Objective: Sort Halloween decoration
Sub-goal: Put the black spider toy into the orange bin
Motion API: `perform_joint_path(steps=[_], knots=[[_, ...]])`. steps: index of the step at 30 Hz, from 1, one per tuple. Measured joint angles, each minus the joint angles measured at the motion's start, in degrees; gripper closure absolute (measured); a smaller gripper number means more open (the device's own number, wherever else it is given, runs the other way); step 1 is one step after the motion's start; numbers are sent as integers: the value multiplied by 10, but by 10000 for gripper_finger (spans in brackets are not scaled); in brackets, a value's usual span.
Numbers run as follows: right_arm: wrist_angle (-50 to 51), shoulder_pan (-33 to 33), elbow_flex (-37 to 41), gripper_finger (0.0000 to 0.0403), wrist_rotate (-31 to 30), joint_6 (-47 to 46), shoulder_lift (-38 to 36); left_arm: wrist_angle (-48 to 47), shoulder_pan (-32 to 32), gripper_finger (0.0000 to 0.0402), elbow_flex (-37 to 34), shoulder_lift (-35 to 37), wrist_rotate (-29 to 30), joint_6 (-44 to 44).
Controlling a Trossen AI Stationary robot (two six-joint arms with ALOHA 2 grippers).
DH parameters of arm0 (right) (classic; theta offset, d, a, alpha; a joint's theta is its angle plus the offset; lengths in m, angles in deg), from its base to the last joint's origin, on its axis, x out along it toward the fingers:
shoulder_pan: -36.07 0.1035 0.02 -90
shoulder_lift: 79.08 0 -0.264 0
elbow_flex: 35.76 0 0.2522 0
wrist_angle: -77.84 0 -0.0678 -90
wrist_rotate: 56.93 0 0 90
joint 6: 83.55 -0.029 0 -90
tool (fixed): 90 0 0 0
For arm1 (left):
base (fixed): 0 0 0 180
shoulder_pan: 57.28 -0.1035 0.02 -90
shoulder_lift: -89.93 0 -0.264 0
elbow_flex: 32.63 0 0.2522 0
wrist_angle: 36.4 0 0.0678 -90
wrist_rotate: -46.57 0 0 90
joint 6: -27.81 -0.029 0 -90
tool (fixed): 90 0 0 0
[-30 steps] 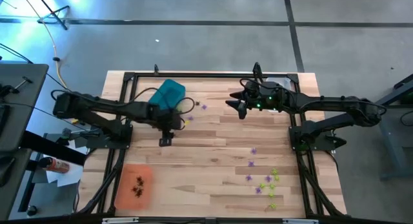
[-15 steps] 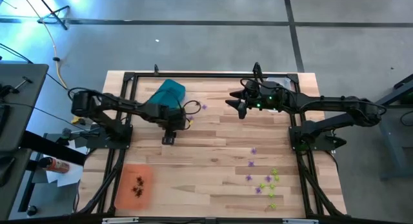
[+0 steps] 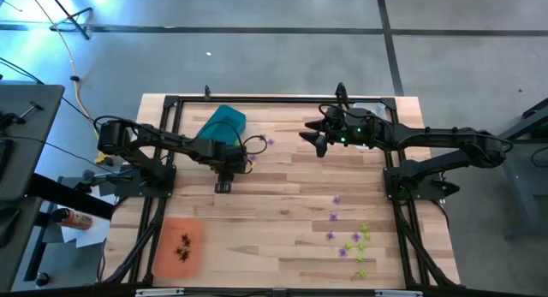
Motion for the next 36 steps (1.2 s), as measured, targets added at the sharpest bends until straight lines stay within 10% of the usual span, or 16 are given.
perform_joint_path(steps=[4, 19, 28, 36], knots=[[1, 0, 0, 167, -9, 1, 0, 10, 4, 390, 0, 4, -5, 38], [-41, 0, 0, 167, 57, 34, 0, 85, 73, 401, -1, 336, -164, 274], [-231, 20, 0, 167, 188, 66, 0, 311, 133, 401, 0, 423, 59, 296], [-247, 28, 0, 167, 187, 121, 0, 358, 110, 401, 0, 418, 73, 227]])
